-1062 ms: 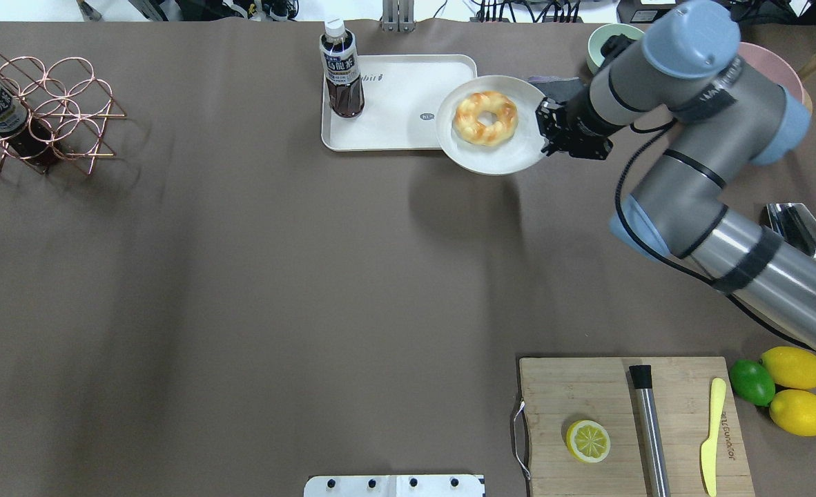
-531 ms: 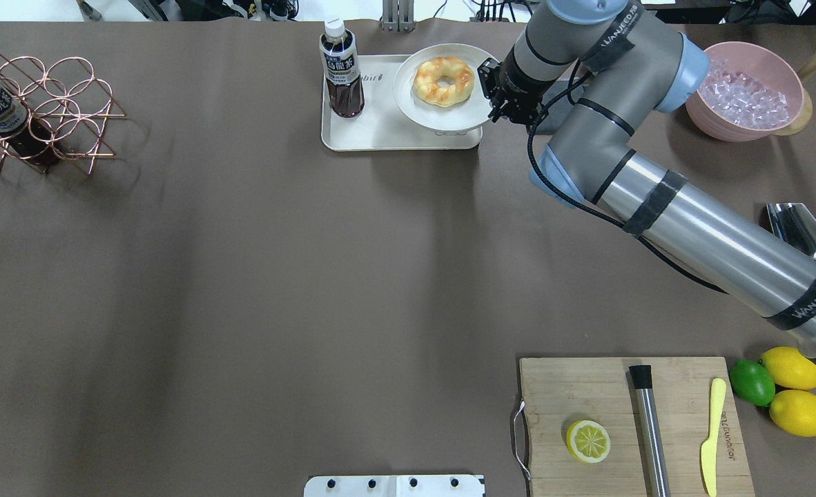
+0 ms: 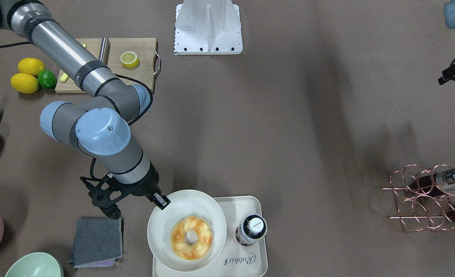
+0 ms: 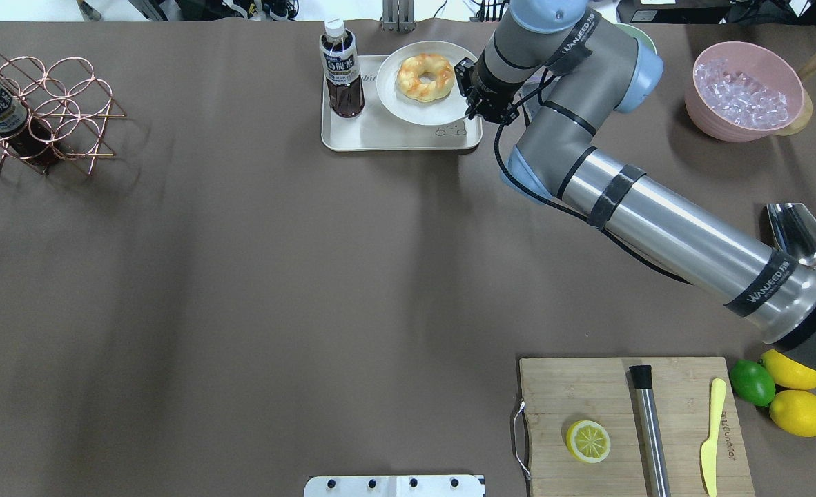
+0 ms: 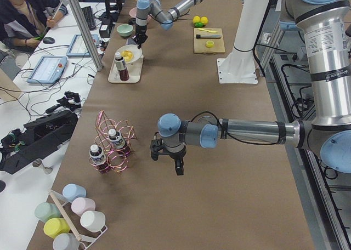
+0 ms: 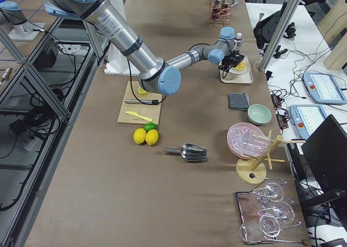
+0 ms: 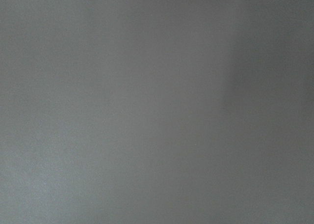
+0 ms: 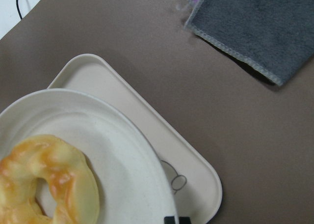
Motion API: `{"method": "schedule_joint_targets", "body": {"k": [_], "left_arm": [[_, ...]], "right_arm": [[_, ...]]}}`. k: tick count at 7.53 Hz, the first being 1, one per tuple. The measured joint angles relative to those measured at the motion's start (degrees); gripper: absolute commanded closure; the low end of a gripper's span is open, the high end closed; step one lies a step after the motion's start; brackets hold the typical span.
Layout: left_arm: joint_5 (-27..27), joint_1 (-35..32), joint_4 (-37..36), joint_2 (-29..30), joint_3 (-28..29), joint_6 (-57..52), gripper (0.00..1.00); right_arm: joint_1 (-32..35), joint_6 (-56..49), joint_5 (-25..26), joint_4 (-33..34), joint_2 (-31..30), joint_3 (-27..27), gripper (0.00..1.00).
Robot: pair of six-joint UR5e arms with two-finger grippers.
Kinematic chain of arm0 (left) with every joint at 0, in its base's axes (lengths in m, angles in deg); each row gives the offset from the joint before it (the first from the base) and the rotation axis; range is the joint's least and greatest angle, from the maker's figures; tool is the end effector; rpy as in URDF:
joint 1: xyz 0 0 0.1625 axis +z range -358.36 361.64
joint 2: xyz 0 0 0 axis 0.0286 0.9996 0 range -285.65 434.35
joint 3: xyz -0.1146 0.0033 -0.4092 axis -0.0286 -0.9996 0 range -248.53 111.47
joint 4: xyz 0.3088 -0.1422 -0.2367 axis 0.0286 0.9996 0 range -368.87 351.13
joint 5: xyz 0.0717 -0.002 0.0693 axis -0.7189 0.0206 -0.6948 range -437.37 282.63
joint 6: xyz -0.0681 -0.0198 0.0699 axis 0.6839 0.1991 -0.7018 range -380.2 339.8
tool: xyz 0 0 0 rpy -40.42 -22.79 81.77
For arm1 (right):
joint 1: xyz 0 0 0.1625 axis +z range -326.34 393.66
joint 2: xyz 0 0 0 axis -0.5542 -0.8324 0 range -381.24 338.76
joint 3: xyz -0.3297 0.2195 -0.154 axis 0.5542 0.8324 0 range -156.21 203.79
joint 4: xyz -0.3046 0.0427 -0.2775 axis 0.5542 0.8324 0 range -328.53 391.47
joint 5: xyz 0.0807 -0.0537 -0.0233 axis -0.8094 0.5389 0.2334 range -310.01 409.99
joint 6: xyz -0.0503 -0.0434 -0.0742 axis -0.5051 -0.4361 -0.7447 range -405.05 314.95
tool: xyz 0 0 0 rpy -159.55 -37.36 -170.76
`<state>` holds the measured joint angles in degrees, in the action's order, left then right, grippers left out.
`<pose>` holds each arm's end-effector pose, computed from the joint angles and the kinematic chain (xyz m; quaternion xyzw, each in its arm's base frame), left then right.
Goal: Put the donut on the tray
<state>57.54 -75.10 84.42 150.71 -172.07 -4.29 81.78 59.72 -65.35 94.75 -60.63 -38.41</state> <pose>0.0295 -0.3994 0.6410 -0.0712 0.3761 -0.0107 0.9238 -0.4821 -0.6734 0.2627 -0.0735 -0.4487 0.3839 0.8037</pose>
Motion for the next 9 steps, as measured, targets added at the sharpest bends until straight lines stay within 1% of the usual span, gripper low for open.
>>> {"method": "schedule_joint_targets", "body": {"k": [1, 3, 5, 7, 9], "left_arm": [[0.0, 0.1, 0.0, -0.1, 0.0, 0.0, 0.02], [0.0, 0.2, 0.0, -0.2, -0.1, 0.0, 0.02], [0.0, 0.3, 0.0, -0.2, -0.2, 0.0, 0.02], [0.0, 0.4, 0.0, -0.3, -0.3, 0.0, 0.02], [0.0, 0.4, 0.0, -0.3, -0.3, 0.0, 0.02]], "right_arm": [[-0.5, 1.0, 1.0, -0.8, 1.6, 2.7, 1.00], [-1.5, 3.2, 3.9, -4.8, 4.2, 8.6, 1.00], [-2.1, 3.8, 5.2, -5.9, 5.7, 11.3, 1.00], [-2.9, 3.9, 6.6, -6.5, 5.9, 11.8, 0.01], [-3.2, 3.6, 7.7, -6.7, 5.9, 11.5, 0.00]]}}
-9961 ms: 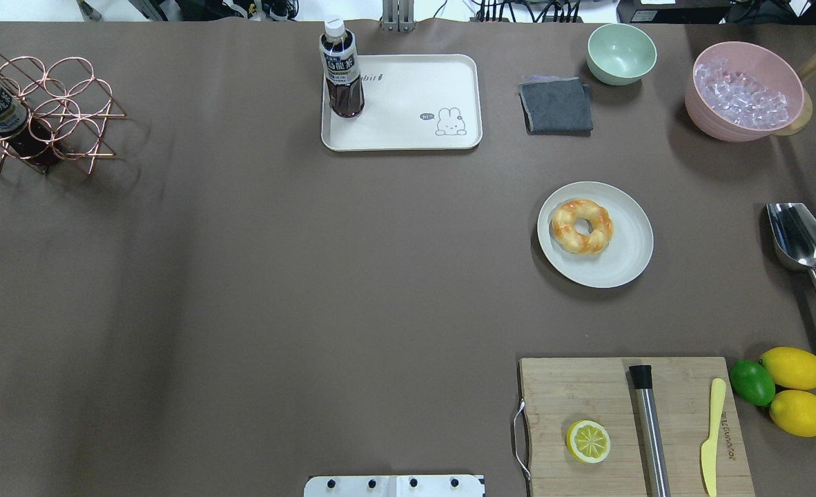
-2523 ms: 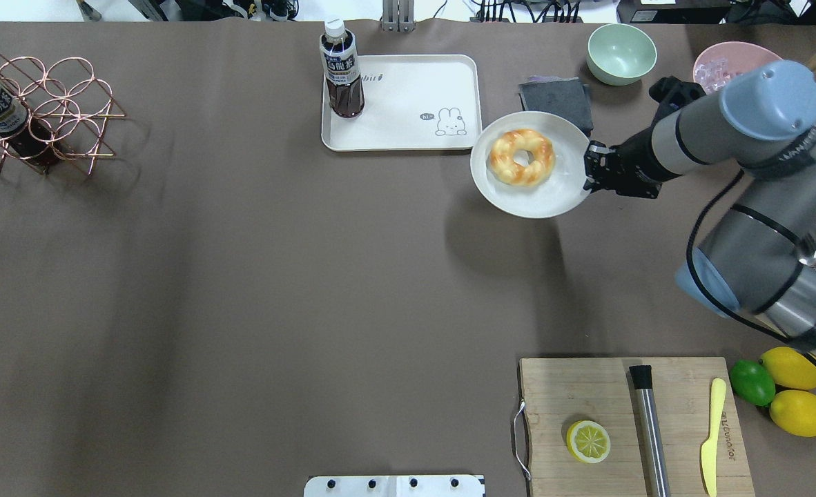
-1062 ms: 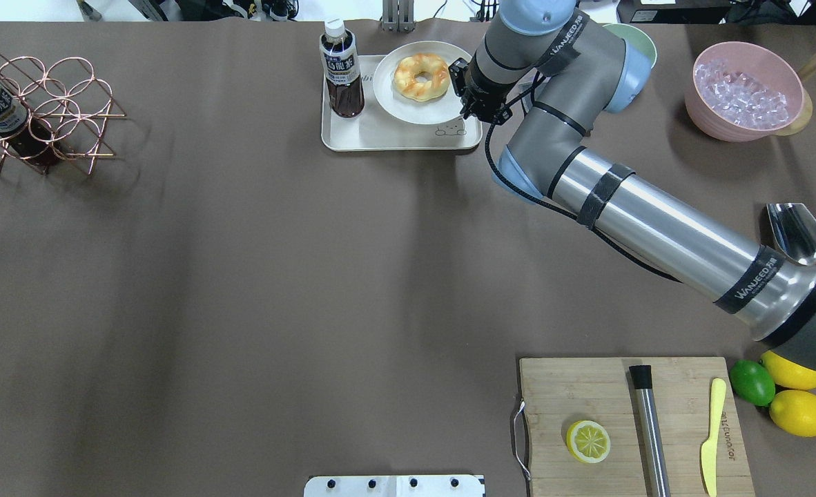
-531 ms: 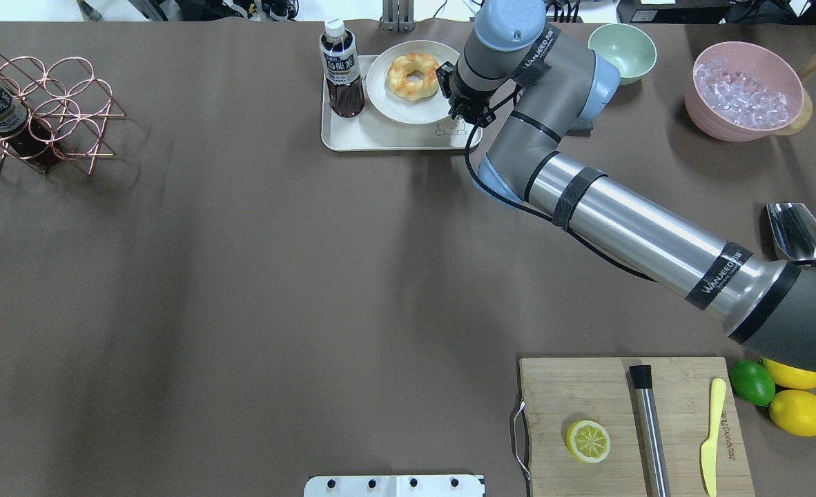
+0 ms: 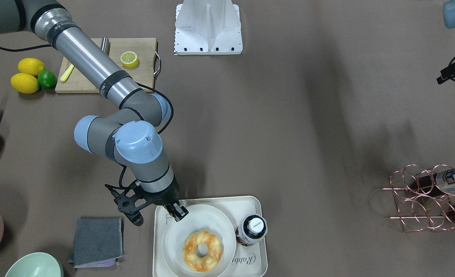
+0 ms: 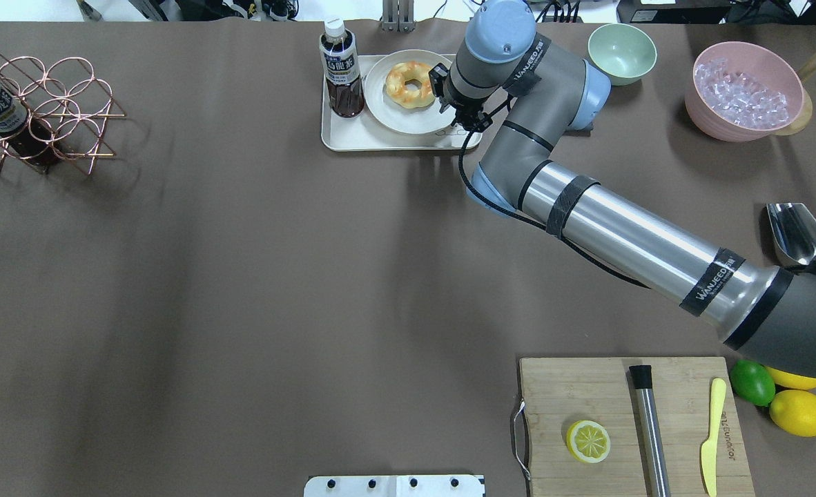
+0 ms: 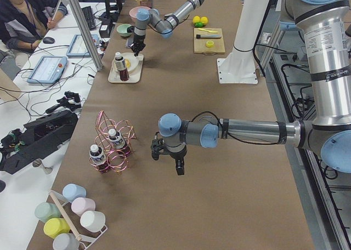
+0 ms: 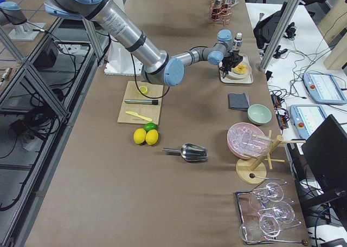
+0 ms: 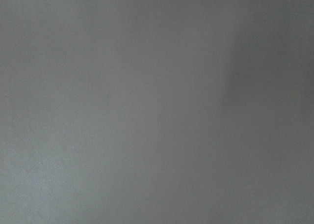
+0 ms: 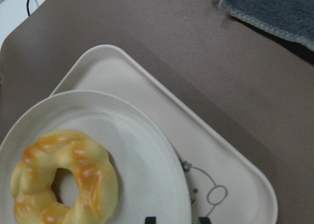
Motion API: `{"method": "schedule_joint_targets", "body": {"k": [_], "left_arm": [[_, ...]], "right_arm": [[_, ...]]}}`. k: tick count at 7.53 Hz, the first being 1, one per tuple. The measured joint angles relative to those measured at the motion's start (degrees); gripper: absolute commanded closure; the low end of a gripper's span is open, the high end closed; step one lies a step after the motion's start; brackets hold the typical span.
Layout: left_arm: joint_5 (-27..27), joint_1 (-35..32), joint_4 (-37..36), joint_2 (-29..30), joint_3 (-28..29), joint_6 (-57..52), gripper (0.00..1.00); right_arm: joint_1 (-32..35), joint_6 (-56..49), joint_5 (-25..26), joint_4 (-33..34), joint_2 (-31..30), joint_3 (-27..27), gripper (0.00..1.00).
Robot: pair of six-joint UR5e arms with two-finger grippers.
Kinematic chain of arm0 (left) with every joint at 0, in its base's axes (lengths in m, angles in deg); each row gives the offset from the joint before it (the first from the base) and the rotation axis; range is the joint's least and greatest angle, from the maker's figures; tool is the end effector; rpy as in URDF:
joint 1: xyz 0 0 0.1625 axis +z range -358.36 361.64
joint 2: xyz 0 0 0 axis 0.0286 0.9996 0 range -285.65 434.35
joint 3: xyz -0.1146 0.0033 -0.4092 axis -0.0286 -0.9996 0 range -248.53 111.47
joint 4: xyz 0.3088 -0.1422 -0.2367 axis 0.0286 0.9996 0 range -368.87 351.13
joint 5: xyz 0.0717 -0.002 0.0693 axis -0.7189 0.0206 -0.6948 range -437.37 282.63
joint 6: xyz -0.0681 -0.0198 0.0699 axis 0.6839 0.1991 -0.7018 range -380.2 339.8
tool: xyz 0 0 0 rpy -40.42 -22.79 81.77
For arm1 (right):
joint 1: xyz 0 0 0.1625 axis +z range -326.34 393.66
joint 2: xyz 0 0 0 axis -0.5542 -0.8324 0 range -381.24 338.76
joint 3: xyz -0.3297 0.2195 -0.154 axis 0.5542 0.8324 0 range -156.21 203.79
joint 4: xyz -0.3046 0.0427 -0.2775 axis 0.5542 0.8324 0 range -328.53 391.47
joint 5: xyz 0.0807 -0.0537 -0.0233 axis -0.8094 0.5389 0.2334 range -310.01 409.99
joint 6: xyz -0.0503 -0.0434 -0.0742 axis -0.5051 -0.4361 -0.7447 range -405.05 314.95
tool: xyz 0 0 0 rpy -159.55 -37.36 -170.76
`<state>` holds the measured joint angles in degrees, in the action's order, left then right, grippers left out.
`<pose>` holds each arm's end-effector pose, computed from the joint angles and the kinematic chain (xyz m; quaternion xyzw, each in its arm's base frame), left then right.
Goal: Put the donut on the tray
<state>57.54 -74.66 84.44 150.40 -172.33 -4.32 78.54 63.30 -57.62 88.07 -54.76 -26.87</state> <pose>0.0320 -0.3970 0.6408 -0.0728 0.3757 -0.0070 0.9238 -0.5407 -0.6840 0.2649 -0.0379 -0.4424 0.4129 0.7952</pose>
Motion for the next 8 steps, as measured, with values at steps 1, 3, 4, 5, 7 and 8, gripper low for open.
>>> {"method": "schedule_joint_targets", "body": {"k": [1, 3, 4, 5, 7, 8], "left_arm": [[0.0, 0.0, 0.0, 0.0, 0.0, 0.0, 0.02], [0.0, 0.0, 0.0, 0.0, 0.0, 0.0, 0.02], [0.0, 0.0, 0.0, 0.1, 0.0, 0.0, 0.02], [0.0, 0.0, -0.1, 0.1, 0.0, 0.0, 0.02], [0.0, 0.1, -0.1, 0.1, 0.0, 0.0, 0.02], [0.0, 0.1, -0.1, 0.0, 0.0, 0.0, 0.02]], "right_arm": [[0.0, -0.7, 0.3, 0.0, -0.1, -0.4, 0.00], [0.7, -3.0, -0.1, 0.3, -0.9, -2.6, 0.00], [1.3, -3.9, -0.8, 0.7, -1.7, -4.5, 0.00], [2.4, -5.1, -3.0, 3.0, -3.5, -8.2, 0.00], [4.7, -12.2, -7.7, 13.3, -9.3, -20.3, 0.00], [6.0, -15.7, -9.4, 18.0, -12.6, -26.2, 0.00]]}}
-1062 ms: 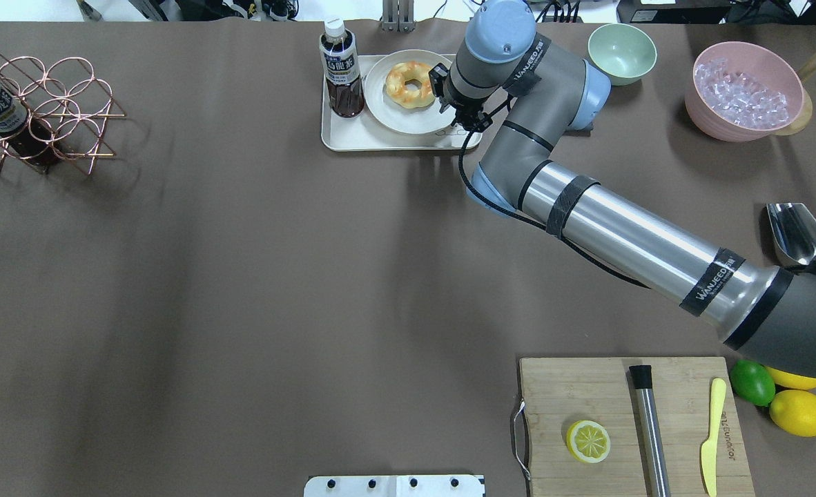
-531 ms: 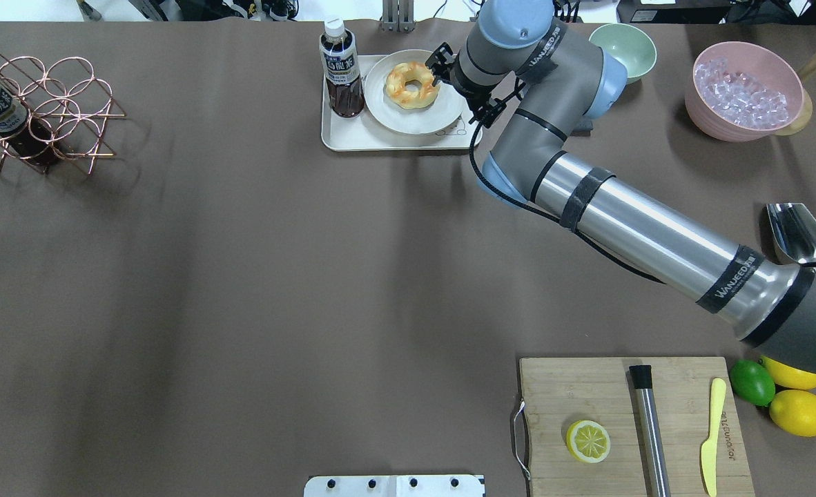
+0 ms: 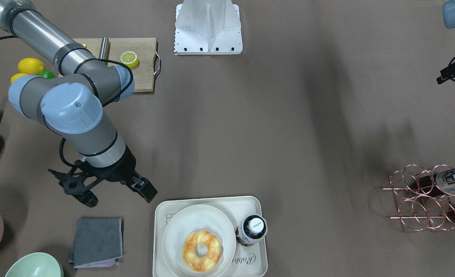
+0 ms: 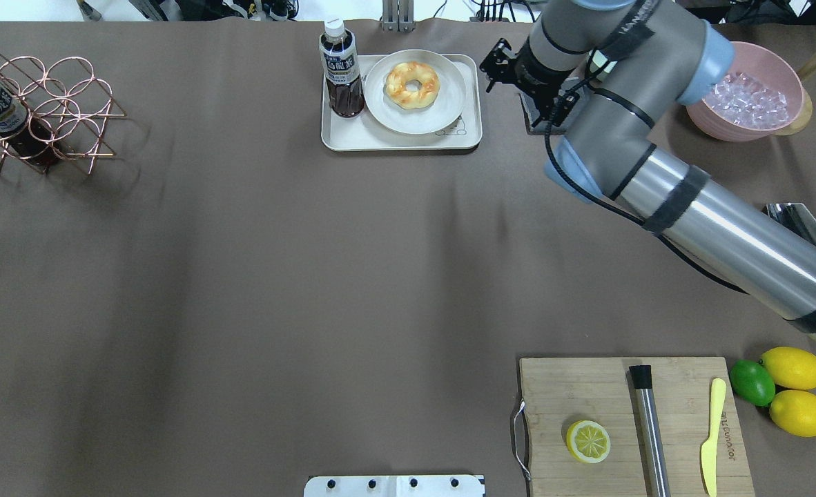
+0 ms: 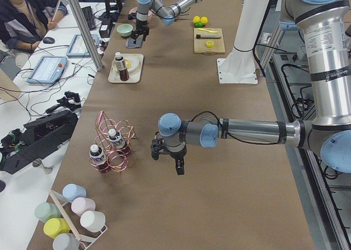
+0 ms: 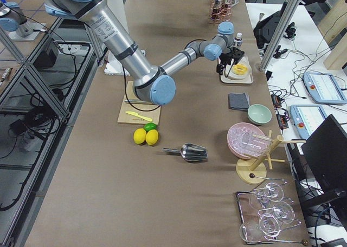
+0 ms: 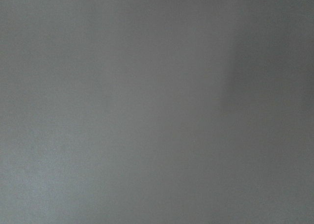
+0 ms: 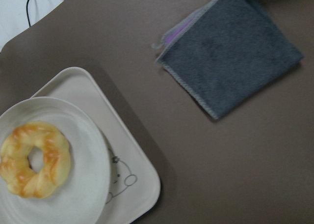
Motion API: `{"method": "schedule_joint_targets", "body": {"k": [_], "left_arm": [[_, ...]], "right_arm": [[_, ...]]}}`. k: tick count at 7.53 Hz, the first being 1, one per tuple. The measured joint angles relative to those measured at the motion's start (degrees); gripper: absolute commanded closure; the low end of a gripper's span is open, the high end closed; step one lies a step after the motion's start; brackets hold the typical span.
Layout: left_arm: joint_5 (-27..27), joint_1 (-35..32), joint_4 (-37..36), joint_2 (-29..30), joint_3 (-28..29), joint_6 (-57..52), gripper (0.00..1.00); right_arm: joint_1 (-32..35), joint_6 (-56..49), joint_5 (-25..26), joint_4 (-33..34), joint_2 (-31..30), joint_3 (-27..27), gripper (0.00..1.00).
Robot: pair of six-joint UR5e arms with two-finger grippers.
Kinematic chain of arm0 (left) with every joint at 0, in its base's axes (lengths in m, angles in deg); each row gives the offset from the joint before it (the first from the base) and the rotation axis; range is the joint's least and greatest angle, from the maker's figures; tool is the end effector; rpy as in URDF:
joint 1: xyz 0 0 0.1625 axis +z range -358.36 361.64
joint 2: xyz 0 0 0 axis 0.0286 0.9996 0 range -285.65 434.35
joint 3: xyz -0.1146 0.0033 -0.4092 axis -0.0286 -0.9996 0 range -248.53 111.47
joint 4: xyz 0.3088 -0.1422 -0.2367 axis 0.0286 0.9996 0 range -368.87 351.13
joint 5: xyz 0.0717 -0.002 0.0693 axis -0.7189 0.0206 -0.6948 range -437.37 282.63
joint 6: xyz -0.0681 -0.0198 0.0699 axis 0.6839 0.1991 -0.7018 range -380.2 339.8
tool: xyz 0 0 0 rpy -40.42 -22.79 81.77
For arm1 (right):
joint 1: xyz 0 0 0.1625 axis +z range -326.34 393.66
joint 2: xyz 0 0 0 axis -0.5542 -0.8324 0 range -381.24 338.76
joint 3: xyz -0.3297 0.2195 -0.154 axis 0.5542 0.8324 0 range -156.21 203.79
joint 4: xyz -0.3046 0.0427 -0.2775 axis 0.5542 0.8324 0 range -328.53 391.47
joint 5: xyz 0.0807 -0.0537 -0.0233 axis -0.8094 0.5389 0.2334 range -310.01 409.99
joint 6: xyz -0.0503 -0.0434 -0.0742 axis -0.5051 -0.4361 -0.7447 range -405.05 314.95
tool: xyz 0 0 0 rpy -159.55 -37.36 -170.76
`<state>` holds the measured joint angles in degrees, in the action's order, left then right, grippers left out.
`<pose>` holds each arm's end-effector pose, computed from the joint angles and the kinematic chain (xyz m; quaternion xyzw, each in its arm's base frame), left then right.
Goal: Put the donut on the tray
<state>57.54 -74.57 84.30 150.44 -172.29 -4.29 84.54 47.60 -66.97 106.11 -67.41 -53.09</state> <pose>0.0327 -0.3971 0.6412 -0.0743 0.3754 -0.0070 0.9239 -0.4141 -0.6488 0.2585 -0.0403 -0.4350 0.3217 0.8401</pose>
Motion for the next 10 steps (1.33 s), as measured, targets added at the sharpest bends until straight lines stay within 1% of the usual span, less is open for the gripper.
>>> {"method": "schedule_joint_targets", "body": {"k": [1, 3, 4, 5, 6, 8, 9, 10], "left_arm": [[0.0, 0.0, 0.0, 0.0, 0.0, 0.0, 0.02], [0.0, 0.1, 0.0, 0.0, 0.0, 0.0, 0.02], [0.0, 0.1, 0.0, 0.0, 0.0, 0.0, 0.02], [0.0, 0.1, 0.0, 0.0, 0.0, 0.2, 0.02], [0.0, 0.2, 0.1, 0.0, 0.0, 1.0, 0.02], [0.0, 0.4, 0.2, 0.1, -0.2, 1.9, 0.02], [0.0, 0.4, 0.2, 0.1, -0.2, 2.0, 0.02], [0.0, 0.4, 0.2, 0.1, -0.3, 2.0, 0.02]], "right_arm": [[1.3, -2.5, -1.3, 2.4, -4.1, -5.4, 0.00], [6.0, -10.2, -5.8, 3.7, -14.3, -14.8, 0.00], [9.7, -16.9, -8.6, 3.9, -20.5, -18.7, 0.00], [13.8, -25.0, -11.2, 3.9, -26.4, -21.1, 0.00], [18.2, -34.0, -13.4, 3.9, -31.5, -22.1, 0.00], [26.3, -53.0, -15.5, 4.6, -40.0, -22.0, 0.00], [29.9, -62.7, -15.5, 7.0, -42.4, -21.5, 0.00], [33.4, -73.2, -15.2, 10.9, -43.8, -20.9, 0.00]]}}
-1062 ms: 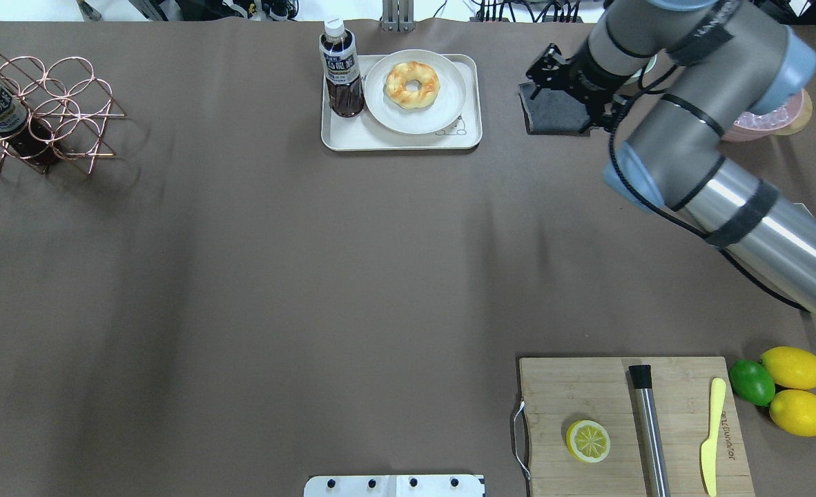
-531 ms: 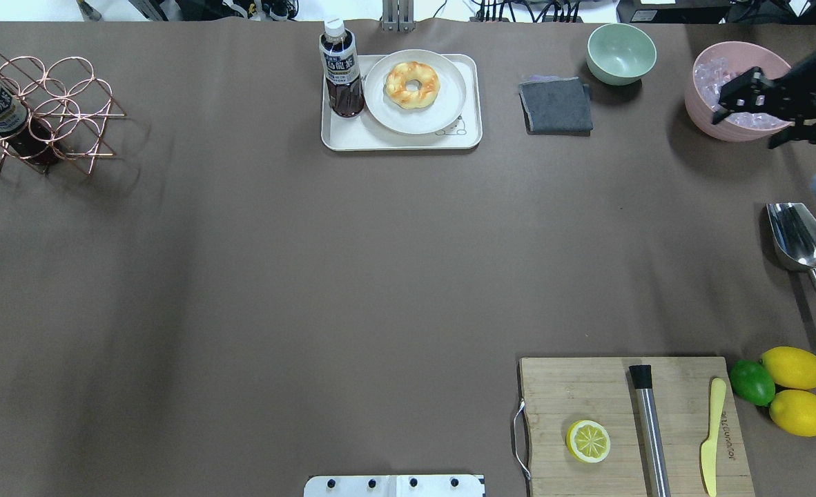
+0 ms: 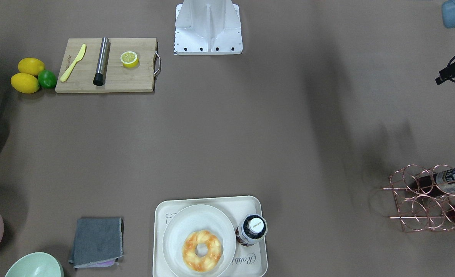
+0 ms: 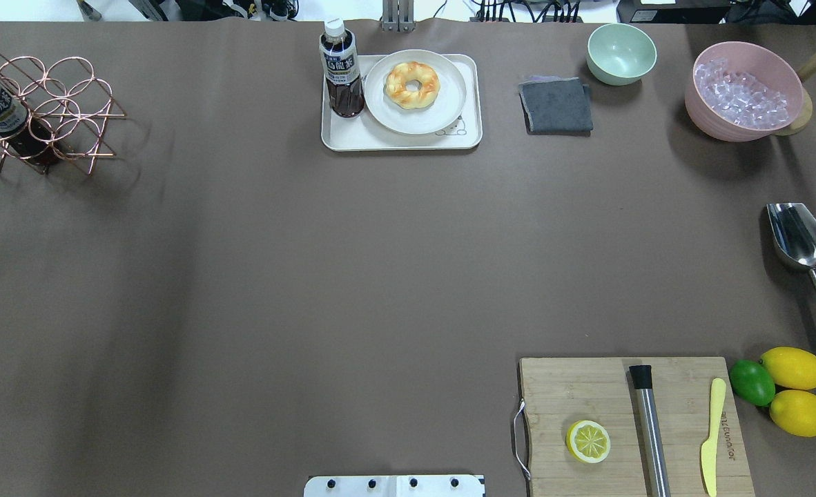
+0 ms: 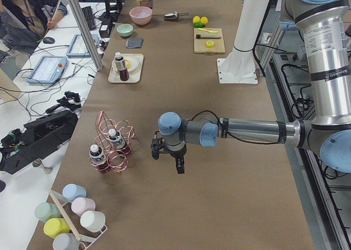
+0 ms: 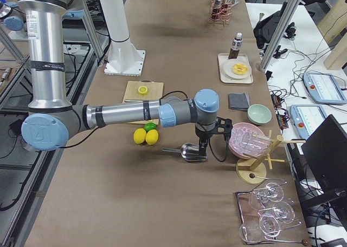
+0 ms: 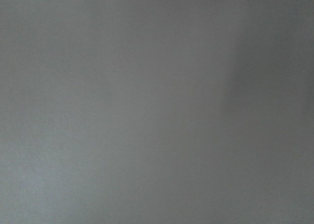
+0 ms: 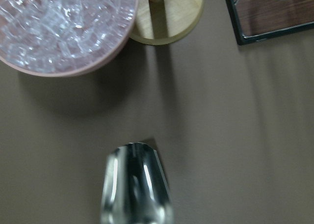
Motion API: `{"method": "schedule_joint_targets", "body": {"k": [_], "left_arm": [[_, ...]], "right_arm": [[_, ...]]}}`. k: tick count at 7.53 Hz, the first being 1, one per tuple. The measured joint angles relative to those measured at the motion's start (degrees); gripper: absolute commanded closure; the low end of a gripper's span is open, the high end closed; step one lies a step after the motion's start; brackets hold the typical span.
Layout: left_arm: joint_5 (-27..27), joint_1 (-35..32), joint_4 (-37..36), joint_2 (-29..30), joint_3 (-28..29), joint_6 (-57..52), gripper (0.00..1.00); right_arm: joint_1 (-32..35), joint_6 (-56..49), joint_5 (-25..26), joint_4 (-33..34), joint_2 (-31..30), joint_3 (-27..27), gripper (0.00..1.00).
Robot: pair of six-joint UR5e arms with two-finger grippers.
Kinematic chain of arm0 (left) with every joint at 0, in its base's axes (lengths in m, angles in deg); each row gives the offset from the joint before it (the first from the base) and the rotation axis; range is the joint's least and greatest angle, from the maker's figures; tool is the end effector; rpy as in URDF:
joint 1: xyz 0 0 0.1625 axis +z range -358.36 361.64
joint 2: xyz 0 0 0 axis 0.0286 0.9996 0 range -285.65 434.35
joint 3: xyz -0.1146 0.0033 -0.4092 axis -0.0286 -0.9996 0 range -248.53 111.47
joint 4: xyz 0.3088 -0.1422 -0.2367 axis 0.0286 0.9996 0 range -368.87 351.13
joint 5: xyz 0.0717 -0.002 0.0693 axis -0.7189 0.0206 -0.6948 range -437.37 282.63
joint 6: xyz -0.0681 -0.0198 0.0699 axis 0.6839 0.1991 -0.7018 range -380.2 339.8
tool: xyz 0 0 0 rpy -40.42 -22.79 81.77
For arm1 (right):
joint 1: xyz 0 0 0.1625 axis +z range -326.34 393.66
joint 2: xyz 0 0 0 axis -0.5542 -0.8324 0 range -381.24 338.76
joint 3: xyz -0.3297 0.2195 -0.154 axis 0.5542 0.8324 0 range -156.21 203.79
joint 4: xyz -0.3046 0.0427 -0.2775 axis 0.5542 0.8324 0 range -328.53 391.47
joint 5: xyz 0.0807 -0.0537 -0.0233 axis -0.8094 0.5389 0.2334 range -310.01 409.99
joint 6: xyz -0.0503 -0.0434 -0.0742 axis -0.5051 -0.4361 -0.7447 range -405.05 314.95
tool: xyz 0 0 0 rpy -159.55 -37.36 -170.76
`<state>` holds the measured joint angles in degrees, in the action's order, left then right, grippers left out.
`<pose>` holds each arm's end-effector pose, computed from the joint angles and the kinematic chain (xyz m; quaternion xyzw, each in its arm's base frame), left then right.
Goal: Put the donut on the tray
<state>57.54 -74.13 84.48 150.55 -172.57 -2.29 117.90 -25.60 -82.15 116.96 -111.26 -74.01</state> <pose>0.0361 -0.3982 0.6377 -0.0778 0.3749 -0.0177 0.9236 0.0158 -0.5058 0.5853 0.0195 -0.3706 0.0725 0.9257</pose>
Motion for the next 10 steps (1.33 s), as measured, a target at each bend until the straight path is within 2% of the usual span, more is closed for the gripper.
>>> {"method": "schedule_joint_targets", "body": {"k": [1, 3, 10], "left_arm": [[0.0, 0.0, 0.0, 0.0, 0.0, 0.0, 0.02], [0.0, 0.0, 0.0, -0.1, 0.0, 0.0, 0.02], [0.0, 1.0, 0.1, -0.2, 0.2, 0.0, 0.02]], "right_arm": [[2.8, -9.0, 0.8, 3.6, -0.7, 0.7, 0.00], [5.4, -17.7, 2.0, 7.3, -1.2, 1.6, 0.00], [5.7, -18.8, 3.0, 7.4, -4.9, 1.7, 0.00]]}}
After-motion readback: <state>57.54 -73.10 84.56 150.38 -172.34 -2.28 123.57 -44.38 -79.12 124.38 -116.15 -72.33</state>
